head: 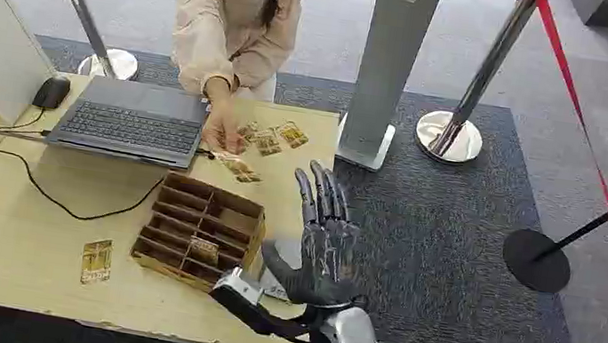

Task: Pass the card to the sensor for recognition and then transmit it.

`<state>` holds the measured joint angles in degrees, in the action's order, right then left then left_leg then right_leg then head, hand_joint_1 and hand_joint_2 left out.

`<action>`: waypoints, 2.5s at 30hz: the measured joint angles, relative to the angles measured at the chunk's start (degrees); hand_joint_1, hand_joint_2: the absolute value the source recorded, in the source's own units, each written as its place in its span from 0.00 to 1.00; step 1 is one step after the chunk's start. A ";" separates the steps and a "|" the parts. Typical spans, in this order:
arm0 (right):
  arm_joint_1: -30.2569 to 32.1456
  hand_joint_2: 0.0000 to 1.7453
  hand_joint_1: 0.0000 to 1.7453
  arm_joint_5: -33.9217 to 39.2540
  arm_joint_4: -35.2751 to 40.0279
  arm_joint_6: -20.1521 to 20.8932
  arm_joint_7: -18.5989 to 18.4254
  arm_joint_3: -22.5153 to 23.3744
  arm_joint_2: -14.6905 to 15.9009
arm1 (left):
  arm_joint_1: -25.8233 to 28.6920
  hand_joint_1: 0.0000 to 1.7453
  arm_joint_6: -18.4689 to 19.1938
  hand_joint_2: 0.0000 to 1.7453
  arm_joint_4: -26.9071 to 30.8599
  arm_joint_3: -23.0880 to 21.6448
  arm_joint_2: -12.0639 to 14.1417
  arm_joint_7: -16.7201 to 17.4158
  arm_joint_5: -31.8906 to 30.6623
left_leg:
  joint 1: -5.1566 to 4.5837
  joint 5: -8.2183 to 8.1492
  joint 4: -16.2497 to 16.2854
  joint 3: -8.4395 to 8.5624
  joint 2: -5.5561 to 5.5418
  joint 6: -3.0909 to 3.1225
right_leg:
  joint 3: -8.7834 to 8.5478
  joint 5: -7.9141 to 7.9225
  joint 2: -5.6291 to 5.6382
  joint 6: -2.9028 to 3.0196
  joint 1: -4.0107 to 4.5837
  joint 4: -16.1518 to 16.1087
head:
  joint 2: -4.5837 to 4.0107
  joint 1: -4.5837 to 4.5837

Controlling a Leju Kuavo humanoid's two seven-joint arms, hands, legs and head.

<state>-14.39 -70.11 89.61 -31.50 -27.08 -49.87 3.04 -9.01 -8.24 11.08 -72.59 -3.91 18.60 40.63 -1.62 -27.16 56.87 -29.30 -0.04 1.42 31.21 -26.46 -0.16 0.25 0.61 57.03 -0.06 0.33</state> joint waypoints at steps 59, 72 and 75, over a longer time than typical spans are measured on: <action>-19.01 1.00 1.00 5.20 -11.36 14.30 -3.68 -9.01 -7.49 | -1.46 0.00 -1.94 0.00 -0.28 -2.99 -2.08 3.28 -2.54 | -0.01 0.00 0.00 -0.04 -0.09 0.00 | 0.06 -0.01 -0.01 0.00 0.00 0.01 | 0.00 -0.02; -19.79 1.00 1.00 5.63 -13.20 13.76 -3.96 -9.38 -7.56 | -1.45 0.00 -2.01 0.00 -0.31 -2.99 -2.10 3.30 -2.69 | -0.01 0.00 0.00 -0.05 -0.09 0.00 | 0.07 -0.01 0.00 0.00 0.00 0.01 | 0.00 -0.02; -19.95 1.00 1.00 5.44 -13.22 13.43 -4.16 -9.34 -7.43 | -1.41 0.00 -2.20 0.00 -0.31 -2.99 -2.10 3.30 -2.58 | -0.01 0.00 0.00 -0.04 -0.08 0.00 | 0.08 -0.01 0.00 0.00 0.00 0.01 | 0.02 -0.02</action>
<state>-34.34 -64.67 76.39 -18.08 -31.23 -59.21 -4.39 -10.42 -10.45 10.78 -75.58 -6.01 21.90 38.05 -1.63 -27.16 56.87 -29.33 -0.12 1.42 31.29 -26.47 -0.16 0.25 0.61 57.03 -0.04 0.31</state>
